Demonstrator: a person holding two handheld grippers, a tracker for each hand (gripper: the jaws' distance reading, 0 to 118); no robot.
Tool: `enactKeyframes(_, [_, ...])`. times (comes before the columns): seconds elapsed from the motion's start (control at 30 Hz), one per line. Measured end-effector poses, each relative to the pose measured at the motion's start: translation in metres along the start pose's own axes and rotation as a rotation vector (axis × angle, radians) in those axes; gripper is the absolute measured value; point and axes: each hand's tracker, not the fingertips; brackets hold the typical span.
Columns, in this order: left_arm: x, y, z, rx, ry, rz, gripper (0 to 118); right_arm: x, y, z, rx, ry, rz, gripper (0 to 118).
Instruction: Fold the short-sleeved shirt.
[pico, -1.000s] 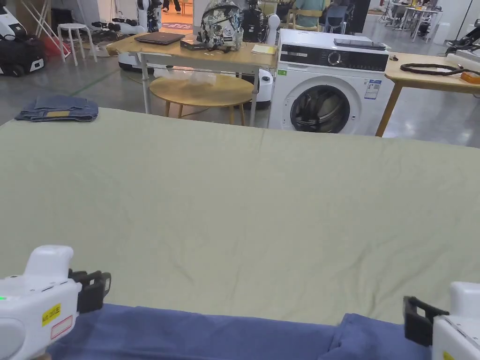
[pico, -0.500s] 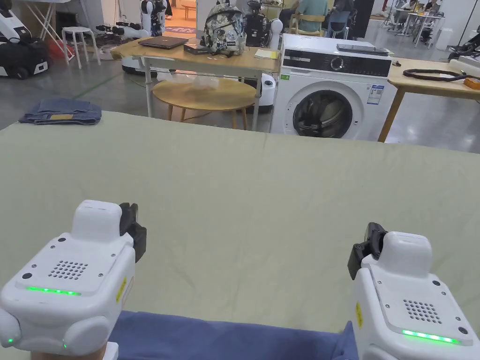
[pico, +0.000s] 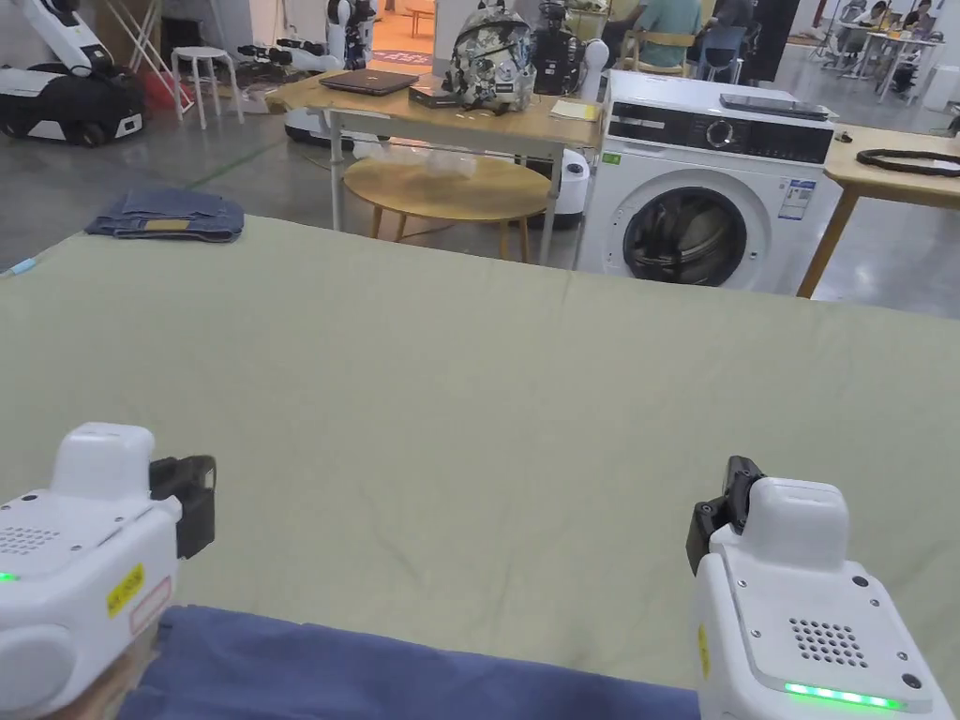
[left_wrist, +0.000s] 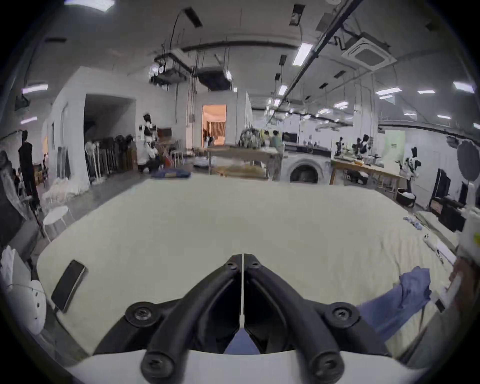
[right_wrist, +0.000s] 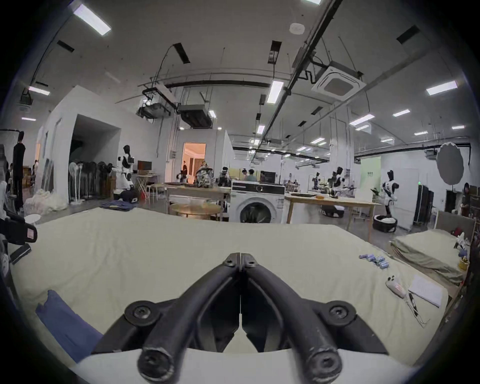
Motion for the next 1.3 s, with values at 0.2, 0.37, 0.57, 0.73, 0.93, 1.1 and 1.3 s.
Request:
enactKeyframes(0.2, [-0.073,-0.02,-0.021,-0.309,-0.114,0.12,0,-0.004,-0.013,-0.007,-0.053,0.023,0.024,0])
enactKeyframes(0.37, [-0.116,-0.039,-0.038,-0.524,-0.245,0.264,14,-0.004,-0.023,-0.01,-0.096,0.026,0.026,0])
enactKeyframes(0.57, [-0.136,-0.06,-0.056,-0.642,-0.453,0.418,63,-0.002,-0.029,-0.01,-0.133,0.028,0.024,0])
enactKeyframes(0.73, [-0.132,-0.088,-0.081,-0.775,-0.542,0.519,63,-0.001,-0.033,-0.01,-0.159,0.031,0.024,0])
enactKeyframes(0.93, [-0.12,-0.108,-0.095,-0.7,-0.705,0.681,63,0.0,-0.035,-0.01,-0.174,0.032,0.031,0])
enactKeyframes(1.1, [-0.109,-0.114,-0.103,-0.704,-0.716,0.733,34,-0.001,-0.037,-0.011,-0.188,0.039,0.019,0])
enactKeyframes(1.3, [-0.098,-0.101,-0.094,-0.702,-0.589,0.596,4,0.0,-0.039,-0.012,-0.199,0.045,0.006,0])
